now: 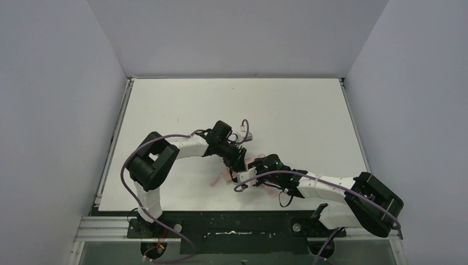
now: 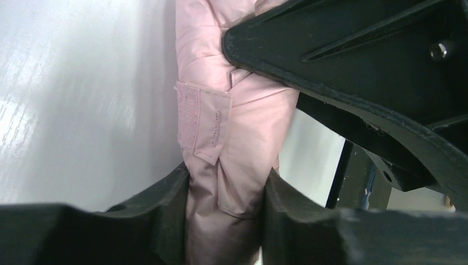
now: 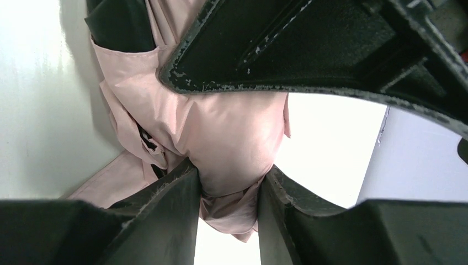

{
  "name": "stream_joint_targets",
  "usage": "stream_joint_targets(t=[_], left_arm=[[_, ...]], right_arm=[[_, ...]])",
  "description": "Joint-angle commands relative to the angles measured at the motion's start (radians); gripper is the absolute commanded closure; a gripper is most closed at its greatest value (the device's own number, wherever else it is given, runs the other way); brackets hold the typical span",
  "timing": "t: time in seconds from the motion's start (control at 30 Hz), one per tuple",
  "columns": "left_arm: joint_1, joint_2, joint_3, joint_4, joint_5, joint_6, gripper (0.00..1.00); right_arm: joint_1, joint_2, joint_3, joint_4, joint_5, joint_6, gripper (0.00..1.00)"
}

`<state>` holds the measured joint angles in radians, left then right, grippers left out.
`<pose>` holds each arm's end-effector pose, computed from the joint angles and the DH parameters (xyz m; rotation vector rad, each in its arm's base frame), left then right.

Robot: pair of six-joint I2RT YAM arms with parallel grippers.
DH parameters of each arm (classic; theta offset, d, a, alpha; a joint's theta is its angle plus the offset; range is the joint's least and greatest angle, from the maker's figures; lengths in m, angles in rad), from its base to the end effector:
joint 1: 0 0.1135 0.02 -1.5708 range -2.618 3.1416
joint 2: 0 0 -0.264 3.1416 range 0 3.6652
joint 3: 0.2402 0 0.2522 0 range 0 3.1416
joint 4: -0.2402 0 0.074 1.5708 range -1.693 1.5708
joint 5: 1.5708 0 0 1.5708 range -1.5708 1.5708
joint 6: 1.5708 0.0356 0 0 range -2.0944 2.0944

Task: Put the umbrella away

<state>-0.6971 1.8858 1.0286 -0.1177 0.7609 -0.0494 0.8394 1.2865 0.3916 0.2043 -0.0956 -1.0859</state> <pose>0.2629 -0.2522 0.1360 1.1245 2.3516 -1.2532 0.1513 0.1737 0.1436 -1.8815 1.2479 -0.0235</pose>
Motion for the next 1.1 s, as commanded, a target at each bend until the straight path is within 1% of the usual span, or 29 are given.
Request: stream_joint_targets(t=[0.0, 0.03, 0.1, 0.17, 0.27, 0.3, 0.37, 0.47, 0.53, 0.63, 0.73, 0.8, 0.87, 0.9, 1.07], left_arm=[[-0.027, 0.0, 0.032, -0.128, 0.04, 0.073, 0.81], [-0.027, -0.001, 0.036, -0.143, 0.027, 0.08, 0.85], [-0.028, 0.001, 0.052, -0.183, -0.026, 0.081, 0.99], [-0.031, 0.006, 0.076, -0.243, -0.122, 0.079, 1.0], [-0.039, -0.015, 0.068, -0.246, -0.181, 0.077, 1.0], [-0.04, -0.025, 0.06, -0.236, -0.199, 0.071, 1.0], [-0.041, -0.041, 0.045, -0.222, -0.217, 0.057, 1.0], [-0.04, -0.063, 0.031, -0.209, -0.246, 0.056, 1.0], [-0.04, -0.081, 0.018, -0.195, -0.271, 0.023, 1.0], [-0.042, -0.113, -0.003, -0.159, -0.319, -0.01, 1.0], [-0.047, -0.14, -0.021, -0.126, -0.365, -0.044, 1.0], [-0.054, -0.148, -0.023, -0.124, -0.391, -0.047, 1.0], [-0.06, -0.151, -0.018, -0.13, -0.414, -0.055, 1.0], [-0.062, -0.149, -0.017, -0.132, -0.421, -0.06, 1.0], [-0.077, -0.164, -0.029, -0.114, -0.467, -0.089, 1.0]], right_arm=[[0.001, -0.008, -0.009, 0.0, 0.014, 0.044, 0.83], [0.001, -0.013, -0.007, -0.009, 0.015, 0.048, 0.82], [-0.003, -0.035, 0.007, -0.052, 0.0, 0.074, 0.75], [-0.007, -0.083, 0.031, -0.12, -0.038, 0.11, 0.58], [-0.008, -0.177, 0.064, -0.194, -0.062, 0.195, 0.37], [-0.008, -0.227, 0.076, -0.219, -0.07, 0.241, 0.32], [-0.007, -0.303, 0.099, -0.29, -0.072, 0.344, 0.28], [-0.006, -0.433, 0.119, -0.345, -0.019, 0.605, 0.27], [-0.006, -0.523, 0.132, -0.374, 0.028, 0.781, 0.27], [-0.006, -0.622, 0.158, -0.436, 0.177, 1.106, 0.35], [-0.008, -0.648, 0.22, -0.613, 0.365, 1.505, 0.45], [-0.008, -0.622, 0.26, -0.768, 0.443, 1.733, 0.45], [-0.008, -0.582, 0.279, -0.869, 0.457, 1.867, 0.41], [-0.008, -0.562, 0.28, -0.895, 0.44, 1.91, 0.39], [-0.01, -0.45, 0.269, -0.951, 0.438, 2.09, 0.38]])
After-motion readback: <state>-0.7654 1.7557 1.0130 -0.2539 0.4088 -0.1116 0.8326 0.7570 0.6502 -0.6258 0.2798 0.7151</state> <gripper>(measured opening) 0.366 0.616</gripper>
